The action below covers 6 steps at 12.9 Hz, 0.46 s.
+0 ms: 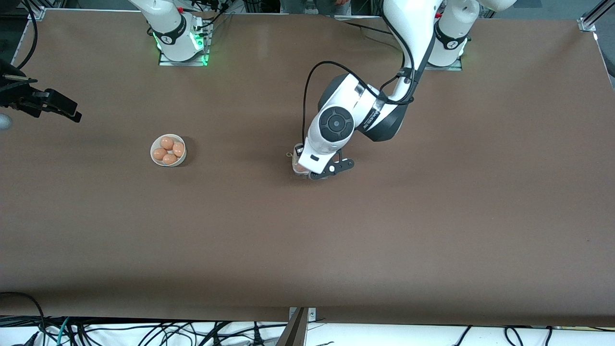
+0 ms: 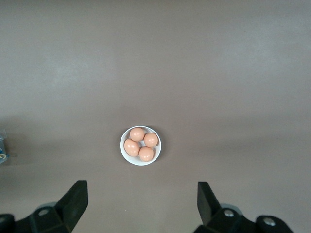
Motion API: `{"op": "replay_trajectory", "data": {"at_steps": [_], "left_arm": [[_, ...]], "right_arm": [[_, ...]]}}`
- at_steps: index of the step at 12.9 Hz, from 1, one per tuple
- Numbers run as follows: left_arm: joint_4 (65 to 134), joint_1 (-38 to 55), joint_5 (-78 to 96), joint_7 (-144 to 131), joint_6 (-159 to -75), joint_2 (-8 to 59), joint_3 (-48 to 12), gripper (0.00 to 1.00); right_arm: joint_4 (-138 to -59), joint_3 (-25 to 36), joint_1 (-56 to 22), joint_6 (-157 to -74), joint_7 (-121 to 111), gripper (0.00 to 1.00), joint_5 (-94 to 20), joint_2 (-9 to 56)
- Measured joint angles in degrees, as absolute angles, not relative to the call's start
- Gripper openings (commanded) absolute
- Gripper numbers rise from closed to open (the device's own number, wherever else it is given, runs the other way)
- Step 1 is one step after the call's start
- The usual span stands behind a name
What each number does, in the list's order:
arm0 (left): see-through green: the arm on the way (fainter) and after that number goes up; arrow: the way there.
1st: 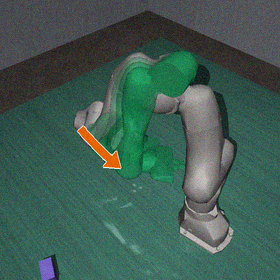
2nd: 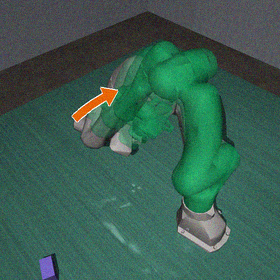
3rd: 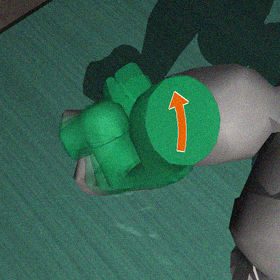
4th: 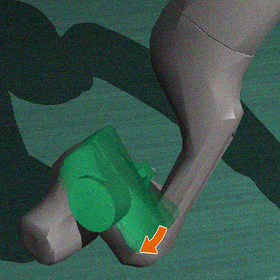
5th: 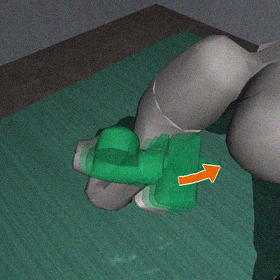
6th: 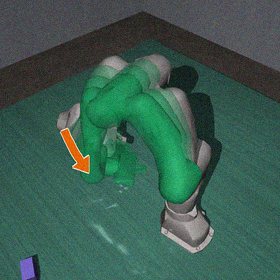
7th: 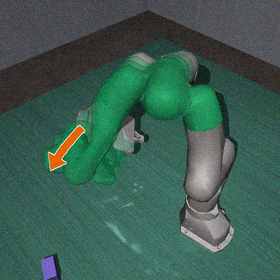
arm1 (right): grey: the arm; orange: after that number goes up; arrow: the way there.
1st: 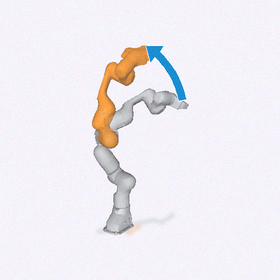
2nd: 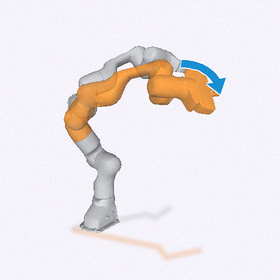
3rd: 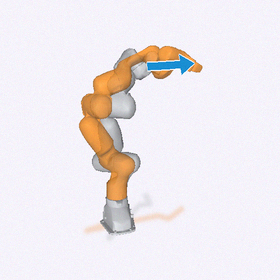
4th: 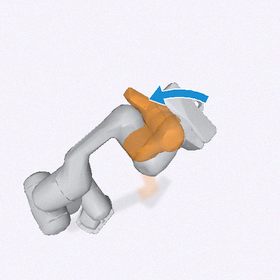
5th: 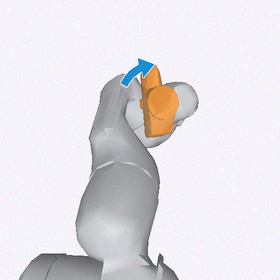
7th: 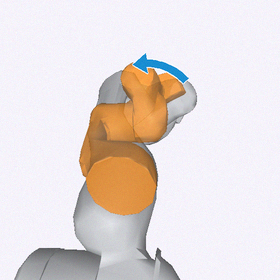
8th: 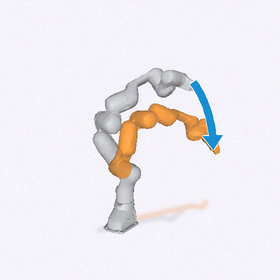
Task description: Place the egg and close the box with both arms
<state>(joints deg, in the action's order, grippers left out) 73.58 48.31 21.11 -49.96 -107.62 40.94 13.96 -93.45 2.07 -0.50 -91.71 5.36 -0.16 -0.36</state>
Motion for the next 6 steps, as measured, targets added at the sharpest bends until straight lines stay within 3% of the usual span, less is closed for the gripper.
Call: {"op": "replay_trajectory", "data": {"at_steps": [2,6], "left_arm": [[70.74,48.19,16.51,-49.99,-107.51,40.79,17.79,0.97],[68.92,47.00,8.42,-40.64,-104.25,38.73,26.55,1.00]], "right_arm": [[-93.64,2.07,-0.50,-91.74,5.36,1.00,-0.16,-0.15],[-93.57,1.77,-0.57,-91.75,5.37,1.00,-0.16,0.35]]}}
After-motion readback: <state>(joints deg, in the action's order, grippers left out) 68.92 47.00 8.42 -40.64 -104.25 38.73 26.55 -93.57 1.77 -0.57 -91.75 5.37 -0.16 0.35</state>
